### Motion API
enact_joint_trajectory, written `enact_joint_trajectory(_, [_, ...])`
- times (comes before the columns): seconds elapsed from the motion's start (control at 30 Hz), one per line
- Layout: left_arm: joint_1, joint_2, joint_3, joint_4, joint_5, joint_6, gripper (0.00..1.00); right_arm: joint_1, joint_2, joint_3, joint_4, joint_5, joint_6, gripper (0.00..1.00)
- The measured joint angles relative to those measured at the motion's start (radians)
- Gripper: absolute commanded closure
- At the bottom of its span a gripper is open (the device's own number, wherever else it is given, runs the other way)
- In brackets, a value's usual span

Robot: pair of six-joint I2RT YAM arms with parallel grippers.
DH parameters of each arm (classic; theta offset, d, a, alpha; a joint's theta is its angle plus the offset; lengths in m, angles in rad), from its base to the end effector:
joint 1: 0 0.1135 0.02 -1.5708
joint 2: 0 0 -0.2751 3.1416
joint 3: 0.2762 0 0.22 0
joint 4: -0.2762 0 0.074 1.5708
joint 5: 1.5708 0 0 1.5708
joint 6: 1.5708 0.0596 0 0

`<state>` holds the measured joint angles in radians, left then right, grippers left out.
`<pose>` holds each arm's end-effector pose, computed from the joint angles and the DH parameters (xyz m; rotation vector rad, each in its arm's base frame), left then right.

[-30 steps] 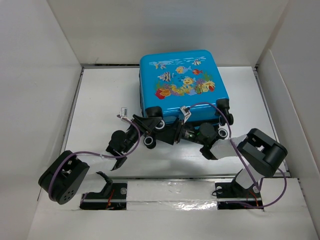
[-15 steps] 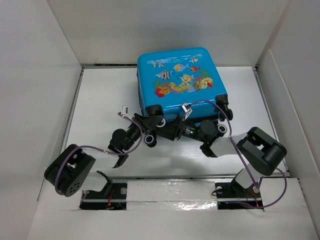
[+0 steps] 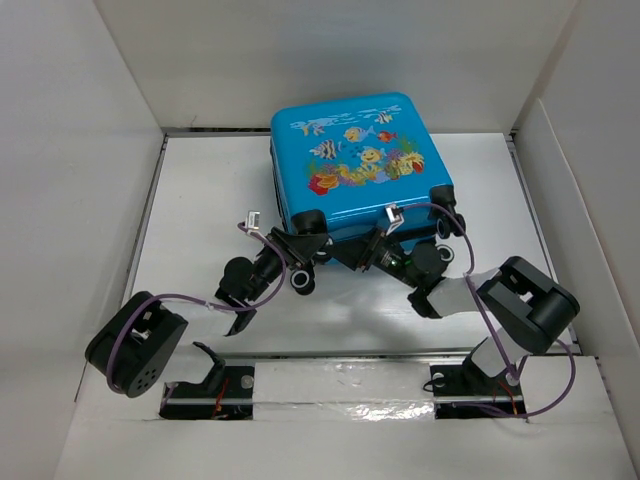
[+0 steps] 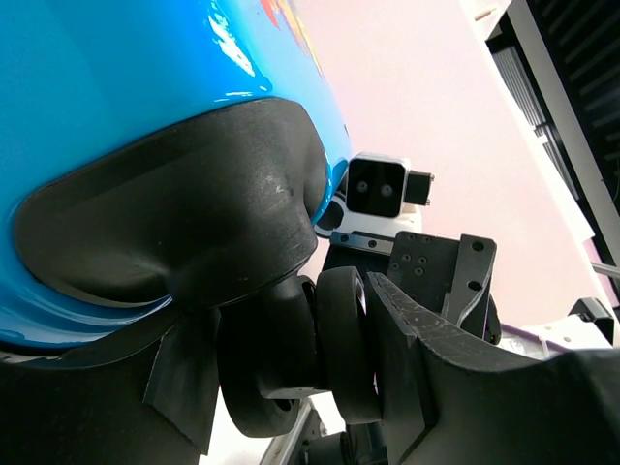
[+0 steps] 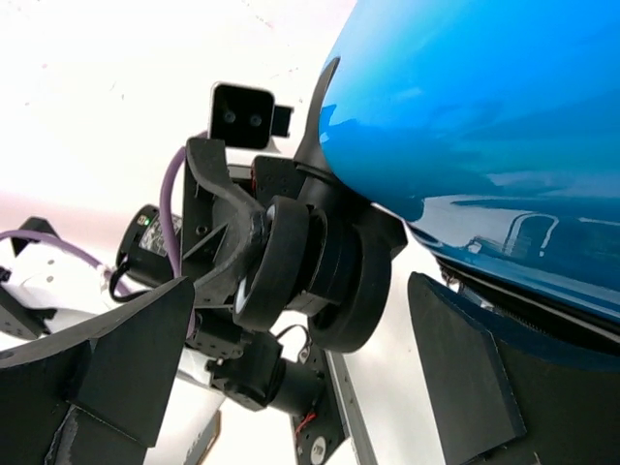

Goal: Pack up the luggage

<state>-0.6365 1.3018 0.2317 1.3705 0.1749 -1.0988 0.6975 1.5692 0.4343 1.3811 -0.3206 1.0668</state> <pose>0.1771 -0.1438 0.2611 -0.1635 1.4436 -1.5748 0.2102 0.2006 0.2539 -0.0308 1.5544 1.6637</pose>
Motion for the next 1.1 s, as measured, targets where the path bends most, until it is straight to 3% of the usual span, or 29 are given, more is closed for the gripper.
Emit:
enact_joint_trajectory(0.23, [0.0,0.03,0.002,0.035,-0.003,-0.003,1.0,0.012,0.022,0.041,-0.023,0.064,0.004,0.16])
enact_joint_trajectory(0.3, [0.001,0.04,0.005,0.046,-0.002,-0.009,1.0,0.012,0.031,0.047,-0.019,0.077,0.002,0.3])
enact_joint_trajectory(0.37, [0.002,0.047,0.005,0.054,-0.001,-0.013,1.0,0.012,0.039,0.055,-0.011,0.084,0.004,0.36])
enact_joint_trajectory(0.4, [0.002,0.047,0.005,0.054,0.0,-0.017,1.0,0.012,0.042,0.055,-0.006,0.087,0.005,0.47])
enact_joint_trajectory(0.43, [0.003,0.047,0.005,0.055,0.0,-0.02,1.0,0.011,0.045,0.055,-0.002,0.09,0.005,0.48])
enact_joint_trajectory(0.53, [0.004,0.045,0.003,0.056,0.0,-0.029,1.0,0.01,0.057,0.055,0.024,0.095,0.011,0.47])
enact_joint_trajectory(0.6, [0.004,0.041,0.003,0.052,-0.002,-0.029,0.93,0.011,0.064,0.055,0.036,0.098,0.011,0.47])
enact_joint_trajectory(0.63, [0.004,0.038,0.003,0.048,-0.005,-0.029,0.88,0.013,0.068,0.055,0.042,0.102,0.011,0.45])
enact_joint_trajectory(0.8, [0.003,0.006,-0.003,0.017,-0.021,-0.027,0.86,0.024,0.092,0.056,0.078,0.116,0.01,0.36])
enact_joint_trajectory(0.87, [0.003,-0.002,-0.004,0.006,-0.024,-0.027,0.76,0.026,0.099,0.056,0.09,0.118,0.011,0.33])
enact_joint_trajectory(0.9, [0.003,-0.004,-0.005,0.002,-0.026,-0.026,0.66,0.029,0.102,0.056,0.095,0.121,0.01,0.3])
enact_joint_trajectory(1.0, [0.003,-0.016,-0.008,-0.008,-0.031,-0.024,0.55,0.032,0.106,0.056,0.099,0.127,0.005,0.22])
enact_joint_trajectory(1.1, [0.002,-0.027,-0.014,-0.014,-0.032,-0.01,0.41,0.037,0.109,0.056,0.097,0.127,0.003,0.21])
